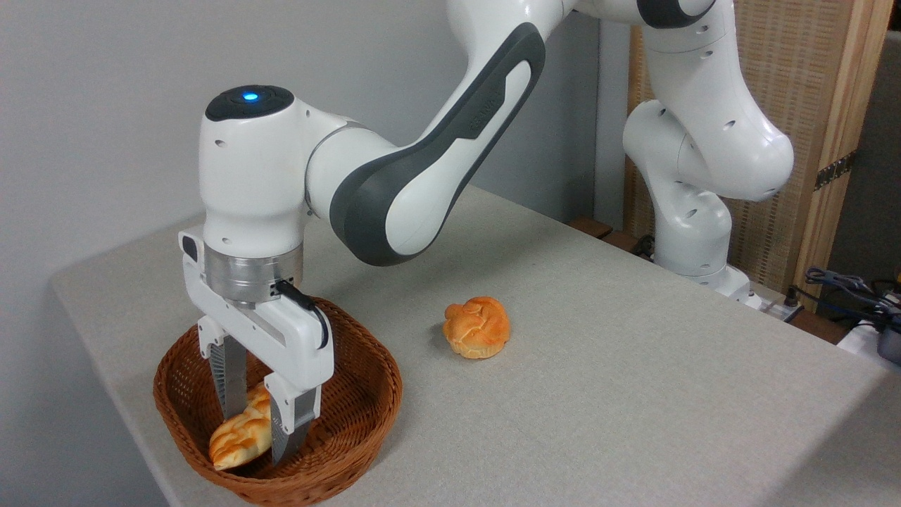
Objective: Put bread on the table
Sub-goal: 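Close the gripper on the braided bread roll inside the basket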
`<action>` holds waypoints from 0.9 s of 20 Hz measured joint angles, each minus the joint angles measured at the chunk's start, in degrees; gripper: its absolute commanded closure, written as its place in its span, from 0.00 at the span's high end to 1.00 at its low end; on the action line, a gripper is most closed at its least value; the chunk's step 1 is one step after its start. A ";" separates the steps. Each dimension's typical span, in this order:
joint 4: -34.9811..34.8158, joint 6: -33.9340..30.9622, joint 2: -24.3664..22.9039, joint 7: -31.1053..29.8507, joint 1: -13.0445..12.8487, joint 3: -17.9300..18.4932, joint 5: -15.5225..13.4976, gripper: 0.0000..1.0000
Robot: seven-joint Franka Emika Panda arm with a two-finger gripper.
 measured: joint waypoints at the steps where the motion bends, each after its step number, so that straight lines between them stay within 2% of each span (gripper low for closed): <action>1: 0.05 0.00 0.00 0.00 0.01 0.00 0.01 0.34; 5: 0.26 0.00 0.00 0.00 0.00 0.00 0.01 0.32; 10: 0.40 0.00 -0.01 0.00 0.00 -0.03 0.01 0.34; 11: 0.43 0.00 -0.01 0.00 -0.01 -0.03 0.01 0.38; 18: 0.43 0.00 -0.01 0.00 -0.04 -0.10 0.01 0.38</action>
